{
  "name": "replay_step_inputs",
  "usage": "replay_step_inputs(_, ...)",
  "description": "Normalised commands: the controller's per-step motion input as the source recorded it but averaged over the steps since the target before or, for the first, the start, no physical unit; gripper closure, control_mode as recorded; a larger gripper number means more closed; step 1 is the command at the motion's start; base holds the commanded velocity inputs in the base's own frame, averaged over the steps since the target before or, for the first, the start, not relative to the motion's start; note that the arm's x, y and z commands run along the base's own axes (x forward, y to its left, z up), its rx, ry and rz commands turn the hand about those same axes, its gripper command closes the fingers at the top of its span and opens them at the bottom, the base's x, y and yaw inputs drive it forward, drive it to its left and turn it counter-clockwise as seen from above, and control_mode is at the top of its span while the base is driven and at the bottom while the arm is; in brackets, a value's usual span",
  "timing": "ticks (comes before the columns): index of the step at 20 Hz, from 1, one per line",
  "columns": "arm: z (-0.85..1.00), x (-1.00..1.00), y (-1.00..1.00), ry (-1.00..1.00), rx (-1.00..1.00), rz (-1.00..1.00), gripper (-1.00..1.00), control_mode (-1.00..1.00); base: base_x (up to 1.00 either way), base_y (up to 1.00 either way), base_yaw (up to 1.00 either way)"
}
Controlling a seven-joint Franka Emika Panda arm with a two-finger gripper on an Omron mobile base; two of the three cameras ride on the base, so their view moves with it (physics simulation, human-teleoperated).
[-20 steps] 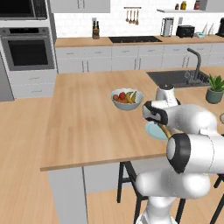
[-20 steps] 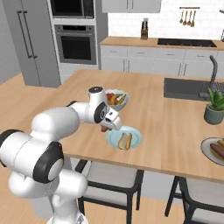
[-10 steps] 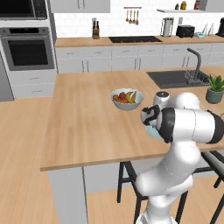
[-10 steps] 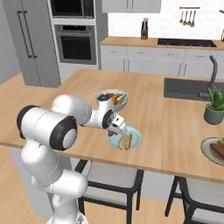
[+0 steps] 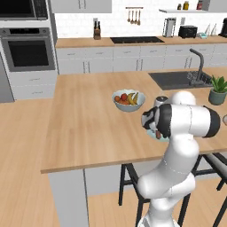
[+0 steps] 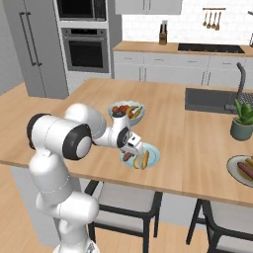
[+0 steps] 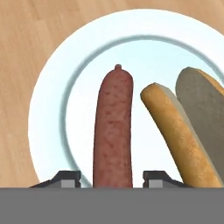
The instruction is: Place one bun and one sausage from the bowl on each plate.
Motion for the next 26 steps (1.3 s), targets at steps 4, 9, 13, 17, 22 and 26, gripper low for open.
replay_step_inputs(4, 0.29, 0.00, 0.00, -0.01, 0.00, 0.00, -1.00, -1.00, 0.00, 0.00, 0.00)
replay_step_inputs(9, 1.00, -0.84, 0.02, -0.25, 0.00, 0.00, -1.00, -1.00, 0.00, 0.00, 0.00)
replay_step_inputs(13, 1.00, -1.00, 0.00, -0.15, 0.00, 0.00, -1.00, -1.00, 0.00, 0.00, 0.00)
replay_step_inputs(17, 1.00, -0.94, 0.00, 0.01, 0.02, 0.00, -1.00, -1.00, 0.00, 0.00, 0.00)
replay_step_inputs(22, 1.00, -0.73, 0.16, 0.18, 0.01, 0.00, -1.00, -1.00, 0.00, 0.00, 0.00)
replay_step_inputs(26, 0.76, -0.57, 0.51, 0.37, 0.01, 0.00, -1.00, -1.00, 0.00, 0.00, 0.00)
